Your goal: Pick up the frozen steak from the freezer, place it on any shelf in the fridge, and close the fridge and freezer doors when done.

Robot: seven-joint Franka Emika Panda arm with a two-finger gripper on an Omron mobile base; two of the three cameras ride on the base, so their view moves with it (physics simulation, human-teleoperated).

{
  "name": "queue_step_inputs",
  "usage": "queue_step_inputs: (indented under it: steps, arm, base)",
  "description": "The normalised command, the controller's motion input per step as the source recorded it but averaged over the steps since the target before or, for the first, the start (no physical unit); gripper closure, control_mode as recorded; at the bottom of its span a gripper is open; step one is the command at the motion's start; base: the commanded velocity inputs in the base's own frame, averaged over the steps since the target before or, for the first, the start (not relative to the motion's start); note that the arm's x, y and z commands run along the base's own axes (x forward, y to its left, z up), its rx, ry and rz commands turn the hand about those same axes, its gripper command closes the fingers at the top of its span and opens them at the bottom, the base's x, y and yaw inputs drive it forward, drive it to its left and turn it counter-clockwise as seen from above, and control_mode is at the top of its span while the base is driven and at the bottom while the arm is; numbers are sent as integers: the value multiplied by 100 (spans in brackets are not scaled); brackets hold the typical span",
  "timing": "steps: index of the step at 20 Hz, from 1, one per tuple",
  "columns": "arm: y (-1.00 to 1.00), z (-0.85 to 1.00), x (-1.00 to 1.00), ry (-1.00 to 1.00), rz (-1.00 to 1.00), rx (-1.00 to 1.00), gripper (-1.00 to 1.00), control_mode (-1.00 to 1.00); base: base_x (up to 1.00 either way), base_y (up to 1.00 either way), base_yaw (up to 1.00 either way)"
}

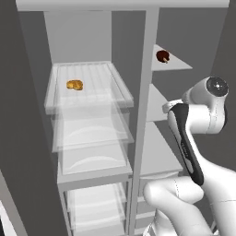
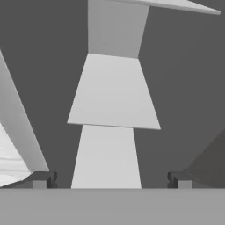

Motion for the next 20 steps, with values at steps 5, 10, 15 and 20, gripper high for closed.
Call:
queue_step_inputs:
  steps: [5,10,15,20]
  arm:
    - [0,0,0,0,0,0,-100,100]
    - [0,0,0,0,0,0,-100,100]
    - [0,0,0,0,0,0,-100,100]
    - [0,24,0,-2,0,0,-100,-100]
  base:
    - [32,-11,0]
    - [-2,-47,0]
    - [0,-23,0]
    - [0,0,0]
